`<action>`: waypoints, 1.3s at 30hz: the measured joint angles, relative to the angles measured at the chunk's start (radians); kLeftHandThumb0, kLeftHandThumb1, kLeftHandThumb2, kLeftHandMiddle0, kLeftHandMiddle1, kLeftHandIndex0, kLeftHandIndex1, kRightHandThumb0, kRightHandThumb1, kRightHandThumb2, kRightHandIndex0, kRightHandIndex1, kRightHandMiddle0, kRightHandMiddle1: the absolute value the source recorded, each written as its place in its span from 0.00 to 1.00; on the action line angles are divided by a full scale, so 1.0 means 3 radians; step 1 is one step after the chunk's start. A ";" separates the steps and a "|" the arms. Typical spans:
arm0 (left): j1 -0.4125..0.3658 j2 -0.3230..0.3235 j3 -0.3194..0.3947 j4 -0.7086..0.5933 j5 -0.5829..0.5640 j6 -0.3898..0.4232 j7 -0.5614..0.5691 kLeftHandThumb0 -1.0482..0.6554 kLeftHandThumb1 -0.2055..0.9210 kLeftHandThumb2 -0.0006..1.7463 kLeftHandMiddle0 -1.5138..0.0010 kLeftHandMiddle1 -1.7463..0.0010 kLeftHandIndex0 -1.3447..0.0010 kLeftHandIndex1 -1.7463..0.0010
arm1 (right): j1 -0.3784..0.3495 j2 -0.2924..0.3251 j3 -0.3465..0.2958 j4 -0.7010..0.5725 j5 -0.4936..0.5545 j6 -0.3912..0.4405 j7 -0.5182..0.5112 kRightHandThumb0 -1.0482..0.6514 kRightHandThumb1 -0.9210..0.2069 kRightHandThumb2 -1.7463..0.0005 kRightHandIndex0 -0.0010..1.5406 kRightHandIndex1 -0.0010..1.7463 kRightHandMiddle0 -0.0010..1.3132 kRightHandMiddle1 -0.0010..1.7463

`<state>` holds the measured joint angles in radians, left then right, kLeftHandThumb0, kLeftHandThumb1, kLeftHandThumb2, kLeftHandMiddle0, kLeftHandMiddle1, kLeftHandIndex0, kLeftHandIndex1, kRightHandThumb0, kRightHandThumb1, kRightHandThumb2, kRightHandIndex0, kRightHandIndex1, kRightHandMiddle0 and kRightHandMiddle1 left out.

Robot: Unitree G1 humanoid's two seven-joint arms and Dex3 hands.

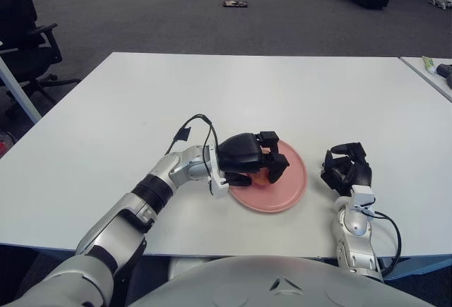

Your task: Put the apple into the plate.

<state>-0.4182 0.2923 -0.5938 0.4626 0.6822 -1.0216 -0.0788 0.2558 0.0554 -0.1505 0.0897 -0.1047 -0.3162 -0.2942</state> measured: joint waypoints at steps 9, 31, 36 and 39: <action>0.0009 0.0008 -0.0063 0.0102 -0.0194 -0.0038 -0.0215 0.15 0.99 0.44 1.00 0.67 1.00 0.85 | 0.0000 0.0001 0.0000 0.0000 -0.0001 0.0004 -0.0006 0.39 0.25 0.48 0.37 0.92 0.28 1.00; 0.0039 0.0070 -0.0061 0.0042 -0.0822 0.0212 -0.1000 0.05 1.00 0.37 1.00 0.84 1.00 0.86 | -0.0003 0.0001 0.0010 0.0000 -0.0015 0.0037 -0.0033 0.39 0.24 0.48 0.38 0.92 0.28 1.00; 0.0056 0.0079 0.0010 0.0010 -0.0819 0.0233 -0.1001 0.02 1.00 0.42 1.00 0.87 1.00 0.87 | -0.0003 -0.0002 0.0015 0.0000 -0.0049 0.0046 -0.0039 0.39 0.24 0.49 0.38 0.91 0.27 1.00; 0.0074 0.0086 0.0093 0.0001 -0.0803 0.0229 -0.0928 0.02 1.00 0.44 1.00 0.88 1.00 0.88 | -0.0002 -0.0005 0.0018 -0.0001 -0.0073 0.0053 -0.0038 0.39 0.24 0.49 0.37 0.91 0.27 1.00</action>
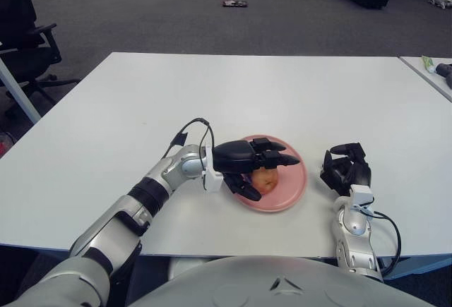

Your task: Put the apple into the plate.

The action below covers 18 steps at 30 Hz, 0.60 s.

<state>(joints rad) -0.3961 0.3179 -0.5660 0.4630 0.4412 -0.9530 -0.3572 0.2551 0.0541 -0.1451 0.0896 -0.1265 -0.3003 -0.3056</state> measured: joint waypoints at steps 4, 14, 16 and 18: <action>0.0041 0.0025 0.0179 0.0021 -0.0007 -0.0044 0.0162 0.01 1.00 0.44 1.00 0.88 1.00 0.89 | 0.0000 -0.0006 0.0001 0.0000 -0.0010 0.0002 0.0011 0.39 0.24 0.49 0.37 0.90 0.27 1.00; 0.0064 -0.0138 0.0631 0.0757 -0.0656 -0.0295 0.0481 0.00 1.00 0.35 1.00 0.81 1.00 0.82 | 0.0001 -0.0010 -0.0001 0.0001 -0.0013 0.0006 0.0013 0.39 0.23 0.50 0.37 0.89 0.27 1.00; 0.0086 -0.0211 0.0677 0.0803 -0.0896 -0.0272 0.0402 0.00 1.00 0.34 1.00 0.80 1.00 0.81 | 0.0000 -0.0013 0.0000 0.0004 -0.0013 0.0006 0.0014 0.39 0.22 0.50 0.37 0.88 0.26 1.00; 0.0152 -0.0389 0.0736 0.0830 -0.1271 -0.0173 0.0212 0.01 1.00 0.36 1.00 0.74 1.00 0.78 | -0.0005 -0.0025 0.0016 0.0017 -0.0012 0.0004 0.0043 0.39 0.21 0.51 0.39 0.86 0.26 1.00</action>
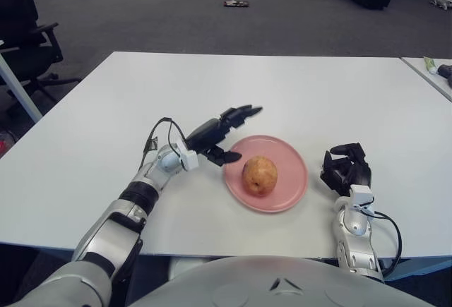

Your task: Put the apple into the plate.

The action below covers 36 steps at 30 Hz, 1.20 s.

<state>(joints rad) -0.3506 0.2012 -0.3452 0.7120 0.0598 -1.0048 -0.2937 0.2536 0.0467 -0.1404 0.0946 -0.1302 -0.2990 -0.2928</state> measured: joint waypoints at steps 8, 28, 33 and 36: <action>0.0292 -0.0289 0.0264 -0.0686 -0.0960 0.0825 -0.0174 0.10 1.00 0.44 0.98 0.56 1.00 0.66 | 0.0008 -0.0005 -0.0002 0.0032 0.0020 -0.0057 0.0065 0.39 0.24 0.49 0.41 0.88 0.27 1.00; 0.0666 -0.0698 0.1248 -0.0456 -0.0980 0.1370 0.0575 0.27 1.00 0.54 0.73 0.14 0.82 0.01 | -0.0022 -0.0043 -0.0004 0.0094 0.0071 -0.0109 0.0118 0.39 0.23 0.50 0.40 0.86 0.27 1.00; 0.0642 -0.0798 0.1309 -0.0284 -0.0841 0.1290 0.0685 0.37 0.86 0.48 0.65 0.10 0.77 0.00 | -0.0030 -0.0040 0.0010 0.0095 0.0074 -0.0109 0.0118 0.39 0.23 0.49 0.41 0.85 0.27 1.00; 0.0628 -0.0845 0.1331 -0.0225 -0.0776 0.1221 0.0718 0.38 0.79 0.50 0.61 0.07 0.74 0.00 | -0.0047 -0.0040 0.0012 0.0103 0.0079 -0.0109 0.0118 0.39 0.24 0.48 0.41 0.85 0.28 1.00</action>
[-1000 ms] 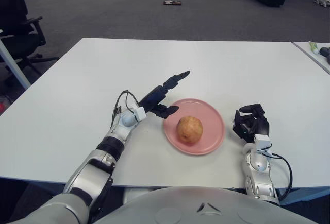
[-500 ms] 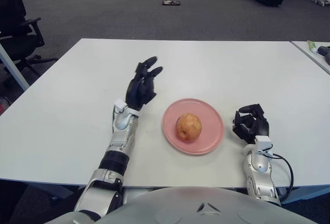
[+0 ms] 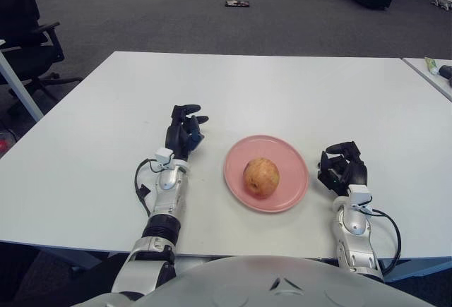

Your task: Put the apple into the plate.

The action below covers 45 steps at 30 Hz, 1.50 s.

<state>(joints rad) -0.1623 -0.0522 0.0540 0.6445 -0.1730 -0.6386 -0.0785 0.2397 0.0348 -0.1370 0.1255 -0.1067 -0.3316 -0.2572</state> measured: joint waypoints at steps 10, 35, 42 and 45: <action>-0.0028 -0.0018 0.0013 0.0106 0.0481 -0.0066 0.0408 0.38 0.71 0.56 0.55 0.00 0.70 0.00 | -0.0084 0.0000 0.0008 0.0110 -0.0006 0.0000 -0.0034 0.38 0.28 0.45 0.43 0.87 0.30 1.00; -0.0020 0.0076 -0.0050 0.0188 0.0680 0.0126 0.0519 0.38 0.71 0.56 0.56 0.00 0.70 0.00 | -0.0457 -0.0057 0.0098 0.0628 -0.0062 -0.0217 0.0043 0.39 0.23 0.49 0.43 0.84 0.27 1.00; -0.0009 0.0085 -0.0052 0.0170 0.0675 0.0154 0.0483 0.38 0.71 0.56 0.56 0.00 0.70 0.00 | -0.0516 -0.0055 0.0110 0.0706 -0.0064 -0.0237 0.0048 0.39 0.24 0.49 0.43 0.85 0.28 1.00; -0.0001 0.0086 -0.0051 0.0158 0.0666 0.0158 0.0464 0.38 0.71 0.55 0.56 0.00 0.71 0.00 | -0.0536 -0.0055 0.0114 0.0733 -0.0065 -0.0250 0.0048 0.39 0.24 0.49 0.43 0.85 0.28 1.00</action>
<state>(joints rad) -0.1625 -0.0264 0.0388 0.6920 0.0268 -0.5913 0.0608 0.0787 0.0184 -0.1029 0.3455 -0.1262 -0.4065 -0.2429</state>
